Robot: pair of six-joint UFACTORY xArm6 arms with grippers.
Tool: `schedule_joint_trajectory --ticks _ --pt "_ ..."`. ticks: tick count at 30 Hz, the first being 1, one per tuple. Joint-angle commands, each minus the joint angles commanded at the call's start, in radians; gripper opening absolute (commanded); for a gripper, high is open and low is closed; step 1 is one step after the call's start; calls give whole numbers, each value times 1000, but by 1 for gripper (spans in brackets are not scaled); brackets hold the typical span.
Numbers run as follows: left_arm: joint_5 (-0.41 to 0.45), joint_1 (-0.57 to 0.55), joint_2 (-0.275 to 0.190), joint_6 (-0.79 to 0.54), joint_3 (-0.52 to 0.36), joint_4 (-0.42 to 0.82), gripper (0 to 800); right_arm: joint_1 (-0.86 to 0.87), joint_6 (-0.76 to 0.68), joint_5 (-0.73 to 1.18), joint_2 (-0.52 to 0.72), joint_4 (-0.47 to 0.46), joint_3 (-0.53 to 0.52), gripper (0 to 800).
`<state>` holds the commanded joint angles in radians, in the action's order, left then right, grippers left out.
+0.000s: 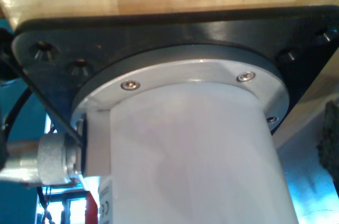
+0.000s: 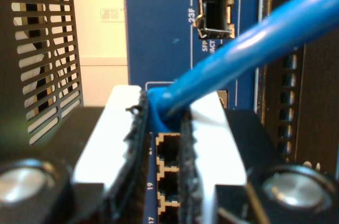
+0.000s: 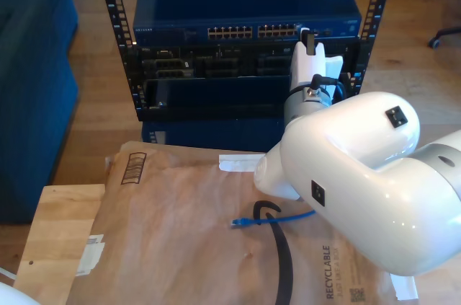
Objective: Grab the cable and plug it in
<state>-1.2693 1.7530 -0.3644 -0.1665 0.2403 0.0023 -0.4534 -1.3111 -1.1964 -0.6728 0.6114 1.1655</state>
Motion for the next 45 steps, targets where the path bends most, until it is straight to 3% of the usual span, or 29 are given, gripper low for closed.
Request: schedule_joint_trajectory --ticks 45 --pt "0 0 0 0 0 0 800 -15 0 31 -18 0 48 0"
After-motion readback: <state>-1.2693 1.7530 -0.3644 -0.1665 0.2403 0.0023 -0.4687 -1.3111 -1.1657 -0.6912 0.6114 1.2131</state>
